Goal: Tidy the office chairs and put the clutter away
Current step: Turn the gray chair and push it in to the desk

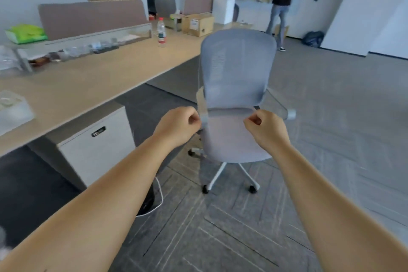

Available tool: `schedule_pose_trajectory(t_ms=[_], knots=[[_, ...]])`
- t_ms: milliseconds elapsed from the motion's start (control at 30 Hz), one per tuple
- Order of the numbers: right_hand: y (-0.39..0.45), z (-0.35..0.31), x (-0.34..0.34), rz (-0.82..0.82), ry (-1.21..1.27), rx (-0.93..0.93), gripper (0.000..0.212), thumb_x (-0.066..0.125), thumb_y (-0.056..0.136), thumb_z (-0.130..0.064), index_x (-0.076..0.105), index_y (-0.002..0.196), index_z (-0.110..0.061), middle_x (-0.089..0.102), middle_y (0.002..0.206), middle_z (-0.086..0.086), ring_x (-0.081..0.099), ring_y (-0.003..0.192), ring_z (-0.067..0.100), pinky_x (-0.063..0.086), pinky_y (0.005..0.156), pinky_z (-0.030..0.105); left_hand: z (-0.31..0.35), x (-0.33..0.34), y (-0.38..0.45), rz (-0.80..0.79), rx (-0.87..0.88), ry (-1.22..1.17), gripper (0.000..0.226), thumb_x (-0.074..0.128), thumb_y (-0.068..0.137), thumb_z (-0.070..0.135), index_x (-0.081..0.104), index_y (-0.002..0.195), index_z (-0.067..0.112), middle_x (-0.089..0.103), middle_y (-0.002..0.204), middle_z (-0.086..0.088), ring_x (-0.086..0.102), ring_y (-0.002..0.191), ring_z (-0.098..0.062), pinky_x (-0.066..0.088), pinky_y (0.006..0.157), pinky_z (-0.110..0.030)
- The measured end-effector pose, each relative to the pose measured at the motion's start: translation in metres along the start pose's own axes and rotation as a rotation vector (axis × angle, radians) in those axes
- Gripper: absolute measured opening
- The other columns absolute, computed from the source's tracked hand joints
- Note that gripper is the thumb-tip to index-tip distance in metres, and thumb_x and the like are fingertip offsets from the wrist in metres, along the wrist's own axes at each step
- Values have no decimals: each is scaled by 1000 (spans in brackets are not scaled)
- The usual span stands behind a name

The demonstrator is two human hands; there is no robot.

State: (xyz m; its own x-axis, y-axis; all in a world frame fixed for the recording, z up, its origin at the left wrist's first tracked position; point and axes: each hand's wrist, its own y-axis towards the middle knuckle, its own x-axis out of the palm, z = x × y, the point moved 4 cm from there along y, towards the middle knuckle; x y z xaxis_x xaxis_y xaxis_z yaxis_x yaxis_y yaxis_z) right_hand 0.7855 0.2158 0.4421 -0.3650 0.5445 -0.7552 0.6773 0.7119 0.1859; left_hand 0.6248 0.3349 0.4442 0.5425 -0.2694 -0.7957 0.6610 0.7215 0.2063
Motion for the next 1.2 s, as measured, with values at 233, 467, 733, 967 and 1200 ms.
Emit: schedule_pose_trajectory(t_ms=[233, 467, 733, 967, 1200], knots=[[70, 90, -30, 65, 11, 166, 22, 51, 84, -19, 63, 92, -3, 67, 89, 13, 59, 83, 30, 45, 69, 36, 44, 80, 91, -131, 77, -62, 18, 50, 87, 19, 63, 97, 11, 56, 89, 4, 53, 87, -15, 38, 73, -26], [184, 148, -37, 96, -8, 232, 20, 51, 85, -18, 65, 91, -6, 62, 79, 5, 54, 77, 23, 41, 67, 31, 63, 142, 222, -153, 88, -121, 18, 53, 86, 21, 64, 94, 10, 67, 100, -4, 60, 96, -23, 41, 77, -28], [303, 216, -57, 102, 6, 328, 18, 53, 84, -18, 64, 91, -6, 55, 71, -1, 52, 75, 21, 40, 66, 31, 95, 208, 348, -228, 75, -119, 16, 54, 85, 21, 64, 92, 10, 66, 95, -4, 59, 96, -25, 44, 81, -31], [399, 299, -39, 15, 34, 370, 21, 53, 84, -19, 64, 96, -6, 61, 83, 5, 53, 77, 21, 41, 66, 31, 102, 279, 425, -263, -7, -95, 16, 53, 86, 21, 63, 93, 10, 58, 86, 3, 54, 85, -19, 38, 74, -26], [518, 398, 1, -202, 1, 331, 27, 51, 87, -19, 61, 107, -4, 66, 102, 12, 56, 90, 26, 38, 68, 31, 94, 386, 501, -228, -264, -140, 14, 53, 85, 21, 62, 92, 13, 58, 87, 3, 54, 84, -19, 39, 73, -26]])
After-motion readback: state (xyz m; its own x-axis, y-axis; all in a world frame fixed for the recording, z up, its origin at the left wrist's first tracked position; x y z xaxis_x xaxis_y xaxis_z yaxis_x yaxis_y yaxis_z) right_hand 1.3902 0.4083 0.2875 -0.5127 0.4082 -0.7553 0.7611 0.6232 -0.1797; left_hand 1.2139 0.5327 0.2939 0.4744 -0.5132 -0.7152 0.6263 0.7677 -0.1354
